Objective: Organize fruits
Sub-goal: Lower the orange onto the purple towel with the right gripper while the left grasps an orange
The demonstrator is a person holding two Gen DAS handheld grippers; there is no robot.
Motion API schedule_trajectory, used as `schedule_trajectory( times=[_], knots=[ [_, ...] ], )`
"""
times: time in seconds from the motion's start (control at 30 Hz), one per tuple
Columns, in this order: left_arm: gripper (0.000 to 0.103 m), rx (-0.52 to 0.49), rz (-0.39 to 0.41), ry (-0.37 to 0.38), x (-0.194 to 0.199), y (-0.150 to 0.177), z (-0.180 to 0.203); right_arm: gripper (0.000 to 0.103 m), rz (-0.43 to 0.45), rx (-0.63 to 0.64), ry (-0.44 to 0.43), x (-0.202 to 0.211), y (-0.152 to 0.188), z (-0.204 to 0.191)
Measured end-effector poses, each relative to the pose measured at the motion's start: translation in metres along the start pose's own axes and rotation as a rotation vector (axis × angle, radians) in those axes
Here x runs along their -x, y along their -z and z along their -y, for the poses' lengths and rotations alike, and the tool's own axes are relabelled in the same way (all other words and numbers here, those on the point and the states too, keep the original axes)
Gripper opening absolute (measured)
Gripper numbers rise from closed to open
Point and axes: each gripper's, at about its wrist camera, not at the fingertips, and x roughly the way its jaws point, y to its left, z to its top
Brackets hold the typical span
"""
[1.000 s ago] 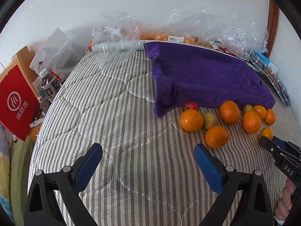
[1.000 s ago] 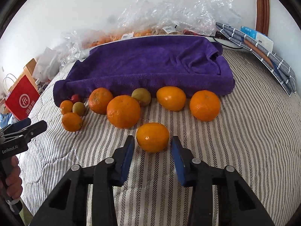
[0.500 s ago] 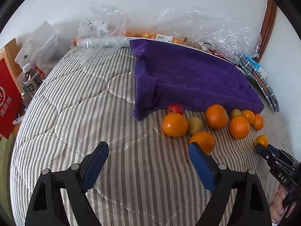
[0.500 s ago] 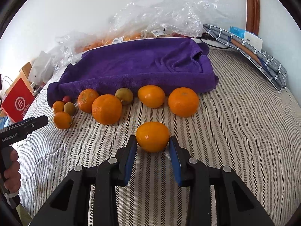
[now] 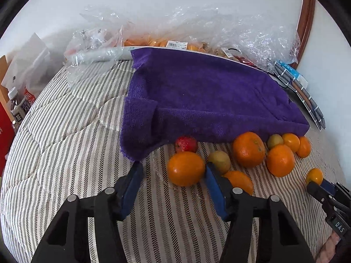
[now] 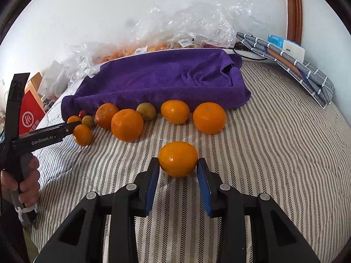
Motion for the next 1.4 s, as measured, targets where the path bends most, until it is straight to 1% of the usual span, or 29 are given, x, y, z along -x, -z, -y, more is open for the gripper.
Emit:
schedule_trajectory(
  times=[0.07,0.2,0.37,0.53,0.67,0.73,0.83,1.0,1.17,1.3,1.4],
  knots=[
    [0.033,-0.001,-0.004,0.019,-0.001,-0.001,0.001,0.035,-0.001,0.000,0.003,-0.001,-0.001,-0.001],
    [0.032,0.000,-0.012,0.023,0.004,-0.002,0.001,0.035,0.009,-0.009,0.005,0.000,-0.004,-0.002],
    [0.032,0.007,0.021,0.012,0.027,-0.006,-0.004,0.035,0.047,-0.001,0.013,0.006,-0.019,-0.006],
    [0.032,0.033,0.053,0.017,0.042,-0.028,-0.010,0.035,0.097,0.010,0.019,0.008,-0.050,-0.010],
    [0.032,0.016,0.097,-0.031,0.043,-0.052,-0.007,0.035,0.139,0.015,0.027,0.005,-0.077,-0.010],
    [0.032,0.015,0.110,-0.039,0.039,-0.063,-0.006,0.035,0.154,0.020,0.034,0.001,-0.089,-0.009],
    [0.032,0.022,0.125,-0.032,0.029,-0.080,-0.002,0.035,0.170,0.027,0.033,-0.008,-0.105,-0.007],
    [0.032,0.029,0.130,-0.017,-0.001,-0.103,0.012,0.035,0.169,0.034,0.040,-0.029,-0.127,-0.003],
    [0.032,0.011,0.116,-0.020,-0.029,-0.107,0.021,0.035,0.143,0.038,0.050,-0.056,-0.139,-0.003],
    [0.032,0.019,0.070,0.000,-0.047,-0.099,0.021,0.035,0.118,0.047,0.049,-0.074,-0.136,-0.002],
    [0.032,0.013,0.055,0.005,-0.051,-0.094,0.021,0.035,0.096,0.029,0.031,-0.084,-0.133,0.001]
  ],
)
